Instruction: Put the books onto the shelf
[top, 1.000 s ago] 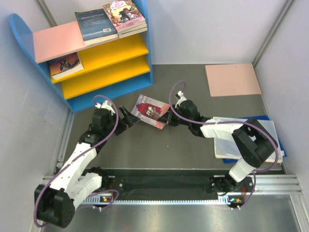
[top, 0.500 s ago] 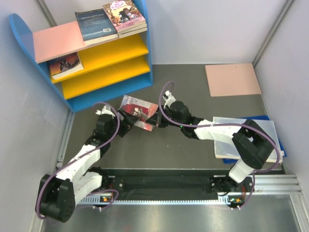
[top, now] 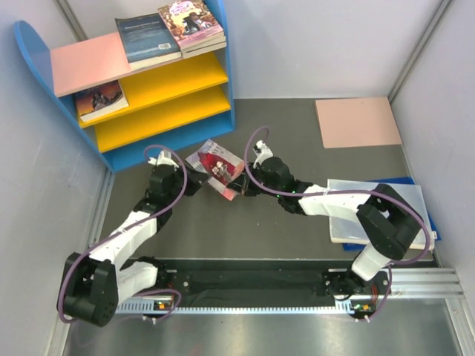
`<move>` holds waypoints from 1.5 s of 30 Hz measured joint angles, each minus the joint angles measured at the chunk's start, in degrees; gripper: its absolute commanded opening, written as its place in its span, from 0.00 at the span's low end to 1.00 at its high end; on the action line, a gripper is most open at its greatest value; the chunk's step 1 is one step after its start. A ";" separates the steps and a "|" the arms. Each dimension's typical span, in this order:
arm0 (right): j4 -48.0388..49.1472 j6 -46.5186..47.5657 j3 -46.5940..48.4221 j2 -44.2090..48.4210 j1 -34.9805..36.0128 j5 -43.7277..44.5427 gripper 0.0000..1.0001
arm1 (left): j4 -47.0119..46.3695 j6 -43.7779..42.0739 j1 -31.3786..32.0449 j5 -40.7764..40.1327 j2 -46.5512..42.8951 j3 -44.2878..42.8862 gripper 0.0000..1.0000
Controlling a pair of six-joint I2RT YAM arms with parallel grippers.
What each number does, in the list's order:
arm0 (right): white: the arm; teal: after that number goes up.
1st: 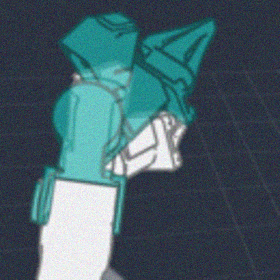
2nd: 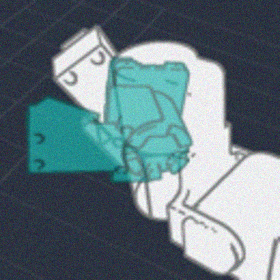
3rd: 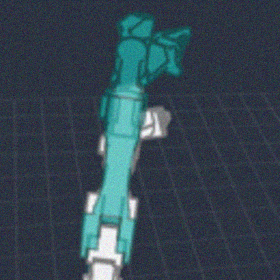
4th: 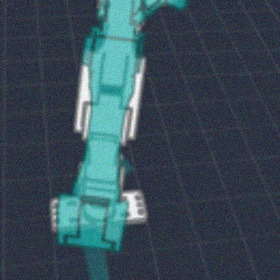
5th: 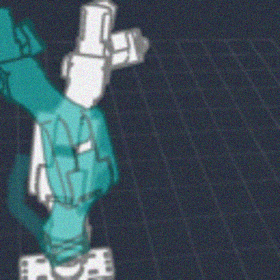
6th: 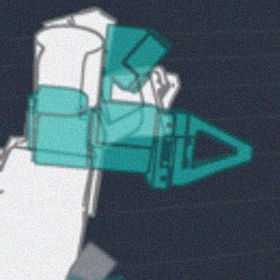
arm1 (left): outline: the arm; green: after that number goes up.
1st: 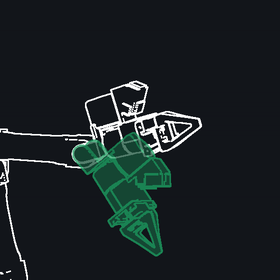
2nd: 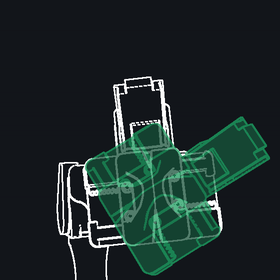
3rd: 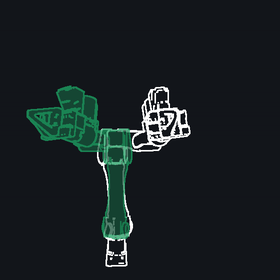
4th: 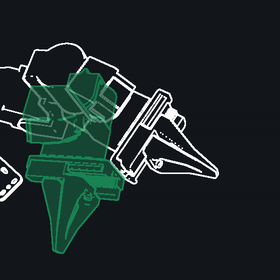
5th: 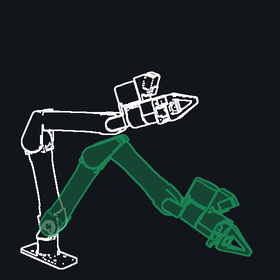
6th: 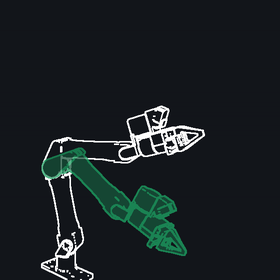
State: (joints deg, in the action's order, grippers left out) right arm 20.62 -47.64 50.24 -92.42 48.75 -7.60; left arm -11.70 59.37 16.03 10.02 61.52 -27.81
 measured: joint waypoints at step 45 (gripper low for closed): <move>51.71 -23.65 -17.40 -10.01 -22.43 -45.70 0.91 | 6.69 -25.51 -5.92 46.93 12.15 -27.50 0.00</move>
State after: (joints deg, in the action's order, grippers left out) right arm 72.34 -71.29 32.84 -102.43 26.33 -53.30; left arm -5.02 33.87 10.11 56.95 73.67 -55.31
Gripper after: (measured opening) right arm 0.895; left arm 0.056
